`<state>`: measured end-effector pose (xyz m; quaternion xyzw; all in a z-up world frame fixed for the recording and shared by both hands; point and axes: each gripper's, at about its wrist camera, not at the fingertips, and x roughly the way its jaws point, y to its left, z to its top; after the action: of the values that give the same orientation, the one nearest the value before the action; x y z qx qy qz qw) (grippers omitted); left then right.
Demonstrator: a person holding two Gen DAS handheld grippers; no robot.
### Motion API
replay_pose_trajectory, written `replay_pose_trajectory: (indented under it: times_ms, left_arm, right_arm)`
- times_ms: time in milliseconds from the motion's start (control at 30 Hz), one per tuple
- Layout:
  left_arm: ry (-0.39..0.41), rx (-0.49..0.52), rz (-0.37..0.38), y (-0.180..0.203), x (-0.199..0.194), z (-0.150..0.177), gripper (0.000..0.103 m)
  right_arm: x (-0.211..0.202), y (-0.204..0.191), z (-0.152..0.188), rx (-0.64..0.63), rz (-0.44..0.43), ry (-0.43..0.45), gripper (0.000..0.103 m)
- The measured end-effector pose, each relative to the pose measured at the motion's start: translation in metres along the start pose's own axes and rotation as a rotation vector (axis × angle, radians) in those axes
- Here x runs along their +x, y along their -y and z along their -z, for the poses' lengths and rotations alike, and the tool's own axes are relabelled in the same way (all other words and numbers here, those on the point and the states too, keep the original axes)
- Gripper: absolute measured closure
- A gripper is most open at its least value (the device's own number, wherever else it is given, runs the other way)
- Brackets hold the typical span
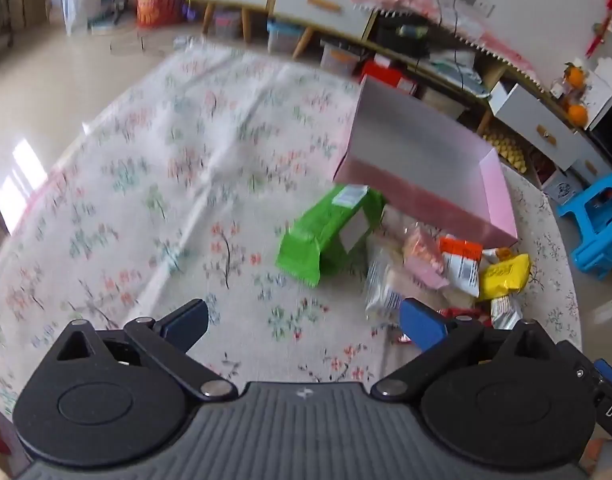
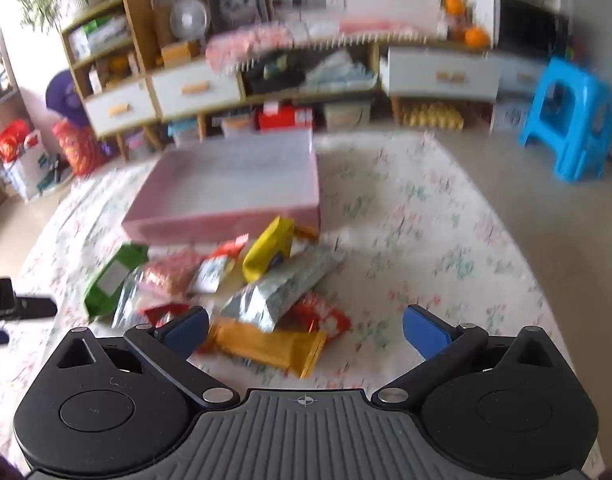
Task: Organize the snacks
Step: 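Grasp the green snack pack with left tool while right tool grasps the silver-wrapped bar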
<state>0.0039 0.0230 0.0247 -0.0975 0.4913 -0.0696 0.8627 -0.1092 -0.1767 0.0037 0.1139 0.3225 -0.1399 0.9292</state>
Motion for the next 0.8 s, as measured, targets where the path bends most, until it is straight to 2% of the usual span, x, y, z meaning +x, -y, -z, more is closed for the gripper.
replay_pose_trajectory:
  times_ms: [67, 133, 267, 367, 433, 533, 633, 700, 800]
  left_arm:
    - [0.003, 0.028, 0.021, -0.004, 0.004, 0.001, 0.003]
    - [0.001, 0.056, -0.014, -0.005, 0.008, 0.003, 0.003]
    - [0.026, 0.096, -0.052, -0.011, 0.011, 0.002, 0.008]
    - [0.035, 0.095, -0.04, -0.013, 0.012, -0.003, 0.009]
    - [0.035, 0.106, -0.038, -0.013, 0.014, -0.008, 0.016]
    - [0.051, 0.133, -0.053, -0.013, 0.017, -0.013, 0.022]
    - [0.085, 0.146, -0.055, -0.013, 0.019, -0.02, 0.025]
    - [0.086, 0.168, -0.045, -0.009, 0.025, -0.027, 0.029]
    - [0.09, 0.205, -0.041, 0.0, 0.034, -0.033, 0.029]
  right_arm:
    - [0.006, -0.001, 0.004, -0.036, -0.015, -0.001, 0.0]
    - [0.015, 0.0, 0.005, -0.044, -0.037, -0.033, 0.0]
    - [0.021, 0.009, 0.0, 0.016, -0.071, -0.093, 0.0]
    - [0.029, 0.016, 0.002, 0.074, -0.099, -0.138, 0.0]
    - [0.041, 0.017, 0.003, 0.095, -0.1, -0.183, 0.0]
    - [0.048, 0.019, 0.003, 0.103, -0.135, -0.196, 0.0]
    - [0.054, 0.023, -0.005, 0.176, -0.195, -0.207, 0.0]
    - [0.06, 0.026, -0.01, 0.218, -0.21, -0.208, 0.0]
    - [0.071, 0.023, -0.016, 0.237, -0.209, -0.22, 0.0]
